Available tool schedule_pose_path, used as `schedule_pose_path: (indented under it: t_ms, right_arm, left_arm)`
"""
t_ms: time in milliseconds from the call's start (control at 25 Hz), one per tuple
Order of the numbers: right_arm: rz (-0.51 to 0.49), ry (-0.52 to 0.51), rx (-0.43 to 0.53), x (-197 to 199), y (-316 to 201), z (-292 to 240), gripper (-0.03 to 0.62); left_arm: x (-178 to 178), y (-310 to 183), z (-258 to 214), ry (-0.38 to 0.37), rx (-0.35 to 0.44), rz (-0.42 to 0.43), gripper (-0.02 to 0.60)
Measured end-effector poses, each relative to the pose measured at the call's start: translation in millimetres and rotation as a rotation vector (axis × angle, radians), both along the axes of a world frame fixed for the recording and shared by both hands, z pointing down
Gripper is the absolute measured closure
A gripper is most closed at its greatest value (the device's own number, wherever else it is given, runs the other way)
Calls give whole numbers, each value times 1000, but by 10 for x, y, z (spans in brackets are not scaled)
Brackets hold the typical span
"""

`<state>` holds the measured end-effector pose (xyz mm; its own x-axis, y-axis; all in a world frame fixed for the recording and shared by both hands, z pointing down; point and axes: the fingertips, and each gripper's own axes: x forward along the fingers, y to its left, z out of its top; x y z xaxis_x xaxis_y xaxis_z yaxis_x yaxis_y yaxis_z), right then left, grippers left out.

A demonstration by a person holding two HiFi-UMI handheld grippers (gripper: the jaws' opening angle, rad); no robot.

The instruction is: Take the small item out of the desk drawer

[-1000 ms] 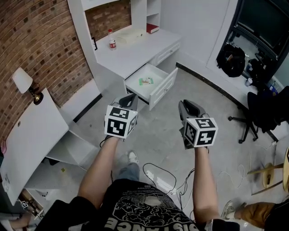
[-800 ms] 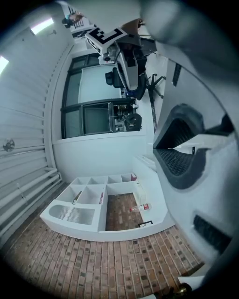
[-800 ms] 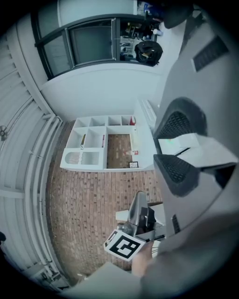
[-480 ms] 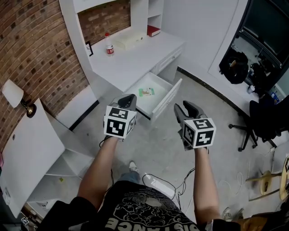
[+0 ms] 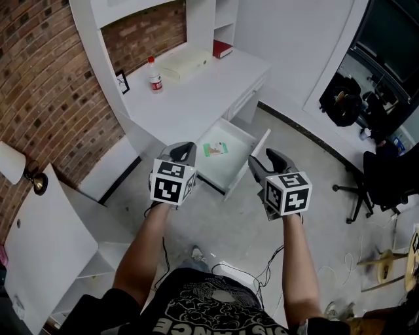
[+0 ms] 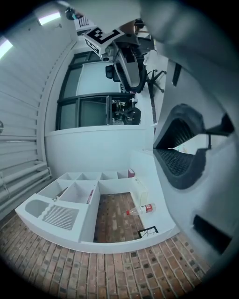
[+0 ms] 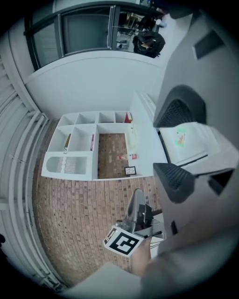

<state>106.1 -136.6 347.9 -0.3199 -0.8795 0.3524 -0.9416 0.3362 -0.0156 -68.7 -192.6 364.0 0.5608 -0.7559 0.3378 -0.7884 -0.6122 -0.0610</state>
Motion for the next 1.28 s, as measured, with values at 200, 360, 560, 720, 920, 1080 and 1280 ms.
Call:
schedule_pose_path:
  t_ms: [200,360,560,720,920,1080,1280]
  right_arm:
    - [-14,11,-26,-133,-323,50,338]
    - [-18,22,-43,-221,-522,87,328]
    - [-40,23,-60,-317,-726,88,313]
    - [-59,53,-54,-385,-907,90,299]
    - [-104,44,-61,-448,-1126,153,292]
    - [-151,80,-54,-417,-1371,262,279]
    - [-247,89,-71,-322,-1711,379,273]
  left_arm:
    - [-117,-326,45,4,-11,3,575]
    - [-178,-511,122,5,-27,12,575]
    - [-208,-647,134,8,-27,16,575]
    - [-278,-762,163,9,-30,5,575]
    - [-336,-962,220,5,-24,-26,575]
    - [-315,-1149,298,1,-24,-57,575]
    - [-190,-1365,352,-13,-29,-129,575]
